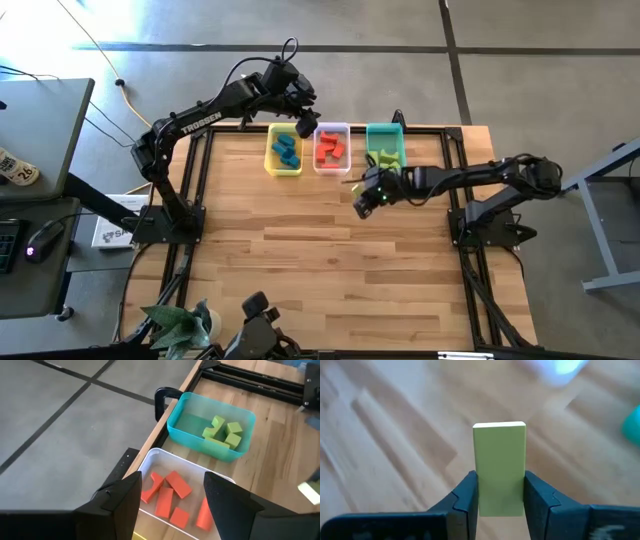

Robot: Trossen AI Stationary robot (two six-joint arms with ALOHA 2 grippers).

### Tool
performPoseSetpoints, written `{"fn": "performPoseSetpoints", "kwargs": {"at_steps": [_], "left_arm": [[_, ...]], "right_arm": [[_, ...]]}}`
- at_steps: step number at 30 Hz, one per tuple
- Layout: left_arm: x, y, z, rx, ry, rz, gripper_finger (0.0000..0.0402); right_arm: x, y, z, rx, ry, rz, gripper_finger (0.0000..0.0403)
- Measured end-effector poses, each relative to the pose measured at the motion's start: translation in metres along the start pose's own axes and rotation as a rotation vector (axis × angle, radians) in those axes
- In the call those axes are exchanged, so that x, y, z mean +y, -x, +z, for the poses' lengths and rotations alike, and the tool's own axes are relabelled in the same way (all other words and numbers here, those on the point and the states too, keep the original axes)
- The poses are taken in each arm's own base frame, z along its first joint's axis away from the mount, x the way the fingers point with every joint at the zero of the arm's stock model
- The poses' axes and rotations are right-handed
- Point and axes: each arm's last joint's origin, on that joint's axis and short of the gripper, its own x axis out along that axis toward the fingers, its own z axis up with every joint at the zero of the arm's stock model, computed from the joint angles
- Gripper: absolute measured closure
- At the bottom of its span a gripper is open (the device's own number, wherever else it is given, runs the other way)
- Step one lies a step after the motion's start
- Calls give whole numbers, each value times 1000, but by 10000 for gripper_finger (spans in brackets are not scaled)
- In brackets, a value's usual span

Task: Sort & place blocks by color
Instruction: Put the green block into the green bin

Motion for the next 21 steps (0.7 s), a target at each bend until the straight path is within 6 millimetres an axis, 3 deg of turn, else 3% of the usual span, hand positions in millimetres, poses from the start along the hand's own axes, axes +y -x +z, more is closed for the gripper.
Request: {"fn": "performPoseSetpoints", "kwargs": {"at_steps": [5,13,21], "left_arm": [[0,0,0,-2,-27,0,199],[-1,0,1,-10,-31,-15,199],[-3,0,-5,47,-5,-92,199]], "right_arm": [[-9,6,16,-96,-44,-42,312],[-9,29,60,-266,-6,-106,312],[-30,45,86,-271,-10,-209,312]]}}
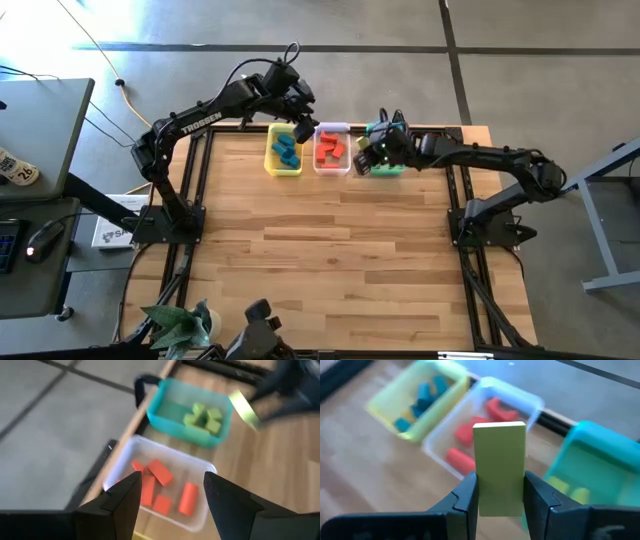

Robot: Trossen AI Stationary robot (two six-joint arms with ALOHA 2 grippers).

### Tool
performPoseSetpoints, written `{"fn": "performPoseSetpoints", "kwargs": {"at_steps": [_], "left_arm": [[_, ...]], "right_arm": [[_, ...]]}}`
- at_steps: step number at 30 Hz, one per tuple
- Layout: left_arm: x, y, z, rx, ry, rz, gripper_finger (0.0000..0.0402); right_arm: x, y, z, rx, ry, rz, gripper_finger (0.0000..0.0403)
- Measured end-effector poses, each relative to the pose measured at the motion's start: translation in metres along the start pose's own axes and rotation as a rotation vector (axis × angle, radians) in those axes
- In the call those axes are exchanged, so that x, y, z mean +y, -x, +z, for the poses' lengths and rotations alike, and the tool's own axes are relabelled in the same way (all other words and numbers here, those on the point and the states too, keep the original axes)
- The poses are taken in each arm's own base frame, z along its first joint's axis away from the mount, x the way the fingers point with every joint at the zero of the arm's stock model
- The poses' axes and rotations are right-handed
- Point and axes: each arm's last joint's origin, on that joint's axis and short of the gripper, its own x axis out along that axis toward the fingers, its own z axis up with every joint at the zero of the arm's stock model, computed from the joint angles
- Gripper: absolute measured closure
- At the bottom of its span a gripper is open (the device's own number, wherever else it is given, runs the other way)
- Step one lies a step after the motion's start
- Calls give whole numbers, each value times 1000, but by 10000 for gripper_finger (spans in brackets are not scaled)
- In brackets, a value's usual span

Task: Sort & place blocks by color
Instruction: Put the green block into the green bin

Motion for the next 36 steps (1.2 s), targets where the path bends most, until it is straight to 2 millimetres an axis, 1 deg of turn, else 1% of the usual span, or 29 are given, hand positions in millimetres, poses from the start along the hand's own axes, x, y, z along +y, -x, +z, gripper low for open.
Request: {"fn": "performPoseSetpoints", "kwargs": {"at_steps": [4,8,12,19,22,26,31,36], "left_arm": [[-3,0,-7,69,12,-52,199],[-5,1,-9,90,20,-84,199],[-7,8,-10,97,25,-118,199],[-18,18,-10,103,8,-150,199],[-23,20,-16,99,6,-192,199],[-29,19,-31,112,13,-204,199],[-33,24,-46,65,47,-199,199],[-38,37,-56,-8,78,-194,199]], "right_arm": [[-18,-4,5,26,-28,-72,312],[-32,-7,8,39,-60,-116,312],[-42,-8,10,53,-85,-150,312],[-57,-10,12,76,-115,-195,312],[-64,-12,12,95,-123,-221,312],[-73,-22,12,135,-143,-237,312],[-78,-41,6,209,-150,-255,312],[-81,-60,-4,307,-163,-277,312]]}}
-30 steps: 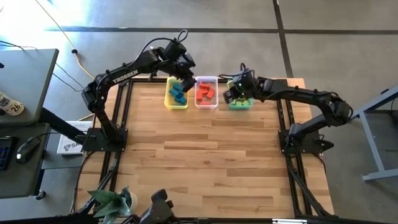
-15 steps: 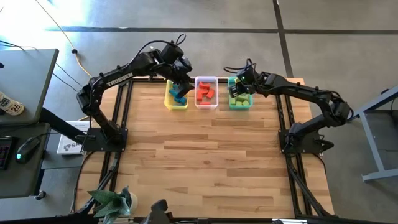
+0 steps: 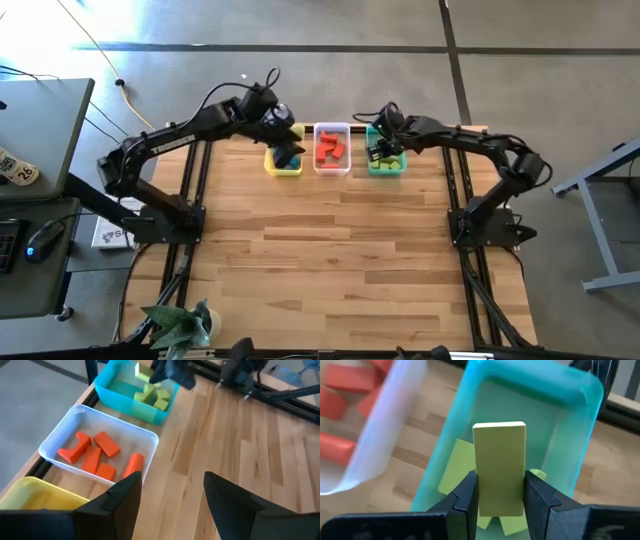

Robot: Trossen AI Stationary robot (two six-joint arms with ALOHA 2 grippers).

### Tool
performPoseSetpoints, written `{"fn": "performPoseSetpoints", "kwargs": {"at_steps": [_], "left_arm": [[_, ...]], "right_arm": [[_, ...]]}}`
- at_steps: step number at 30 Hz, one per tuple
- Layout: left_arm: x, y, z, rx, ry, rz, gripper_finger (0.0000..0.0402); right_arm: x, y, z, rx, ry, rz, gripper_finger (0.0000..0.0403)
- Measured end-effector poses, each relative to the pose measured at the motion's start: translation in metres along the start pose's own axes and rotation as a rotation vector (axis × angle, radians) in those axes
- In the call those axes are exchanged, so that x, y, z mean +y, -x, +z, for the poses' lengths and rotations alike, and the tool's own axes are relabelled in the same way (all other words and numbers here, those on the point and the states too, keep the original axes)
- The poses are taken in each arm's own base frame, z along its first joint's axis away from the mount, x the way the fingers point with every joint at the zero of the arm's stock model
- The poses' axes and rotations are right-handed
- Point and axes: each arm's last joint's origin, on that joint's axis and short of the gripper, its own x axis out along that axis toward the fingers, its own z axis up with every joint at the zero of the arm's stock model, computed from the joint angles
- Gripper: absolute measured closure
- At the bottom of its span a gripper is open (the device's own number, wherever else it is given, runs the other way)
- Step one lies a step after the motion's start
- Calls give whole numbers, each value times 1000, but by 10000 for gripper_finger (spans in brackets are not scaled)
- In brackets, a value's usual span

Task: Sort & place blocks by color
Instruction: Put the green block into the green bin, then return to Home Position

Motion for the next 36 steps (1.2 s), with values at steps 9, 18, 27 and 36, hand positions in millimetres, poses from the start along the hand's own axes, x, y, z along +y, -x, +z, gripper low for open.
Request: {"fn": "performPoseSetpoints", "kwargs": {"at_steps": [9,18,27,36], "left_arm": [[-13,26,-28,-98,0,6,199],[-20,47,-53,-169,54,2,199],[-26,63,-68,-227,35,3,199],[-29,71,-110,-336,63,-2,199]], "right_arm": [[1,-15,-2,17,-30,-73,280],[1,-15,-1,9,-33,-74,237],[2,-13,-2,30,-37,-27,234],[13,14,-6,-12,-19,98,234]]}}
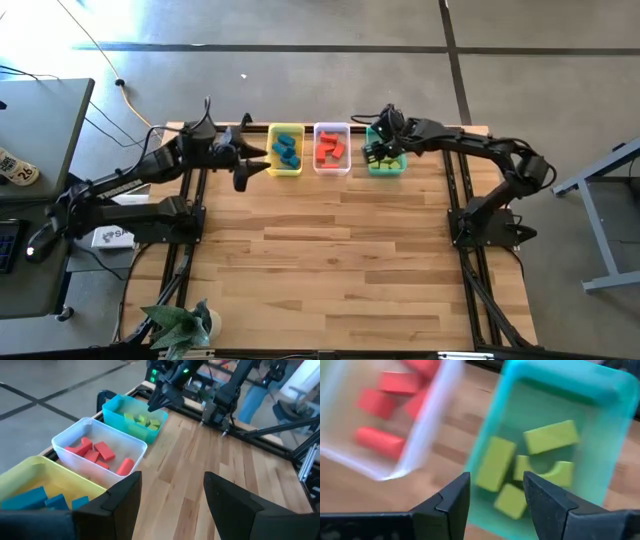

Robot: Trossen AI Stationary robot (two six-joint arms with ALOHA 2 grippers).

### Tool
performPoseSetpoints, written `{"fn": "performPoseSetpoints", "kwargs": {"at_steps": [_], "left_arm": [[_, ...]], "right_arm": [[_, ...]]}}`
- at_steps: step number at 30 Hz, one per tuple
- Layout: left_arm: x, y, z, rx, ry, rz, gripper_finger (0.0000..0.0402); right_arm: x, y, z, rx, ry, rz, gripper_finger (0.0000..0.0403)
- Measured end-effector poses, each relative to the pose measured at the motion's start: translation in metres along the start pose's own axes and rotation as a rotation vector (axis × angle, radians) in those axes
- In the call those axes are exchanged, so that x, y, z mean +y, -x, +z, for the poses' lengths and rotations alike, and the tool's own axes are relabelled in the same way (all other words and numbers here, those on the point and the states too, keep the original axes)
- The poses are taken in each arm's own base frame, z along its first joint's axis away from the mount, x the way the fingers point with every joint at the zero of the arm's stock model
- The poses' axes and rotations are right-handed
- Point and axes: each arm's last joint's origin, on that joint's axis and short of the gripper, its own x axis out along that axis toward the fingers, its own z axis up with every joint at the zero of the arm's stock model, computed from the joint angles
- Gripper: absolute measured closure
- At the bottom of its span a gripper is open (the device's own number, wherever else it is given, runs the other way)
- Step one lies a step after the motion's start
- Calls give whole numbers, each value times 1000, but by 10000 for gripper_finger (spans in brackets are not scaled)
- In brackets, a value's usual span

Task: Sort & place blocks by color
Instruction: Return to Home Position

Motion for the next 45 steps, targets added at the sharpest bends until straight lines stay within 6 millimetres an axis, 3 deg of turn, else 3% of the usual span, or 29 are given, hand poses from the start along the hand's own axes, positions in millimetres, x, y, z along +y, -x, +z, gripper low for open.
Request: {"fn": "performPoseSetpoints", "kwargs": {"at_steps": [12,19,29,40,45], "left_arm": [[2,26,-50,-138,42,34,199],[3,36,-83,-200,59,17,199],[7,43,-117,-291,128,-18,199],[13,35,-141,-354,205,-53,199],[16,27,-148,-408,246,-84,199]], "right_arm": [[43,45,-16,-158,162,253,233],[47,69,-21,-239,322,312,233],[30,96,-27,-325,384,340,233],[-7,109,-61,-467,336,398,233],[-27,106,-82,-526,279,451,233]]}}
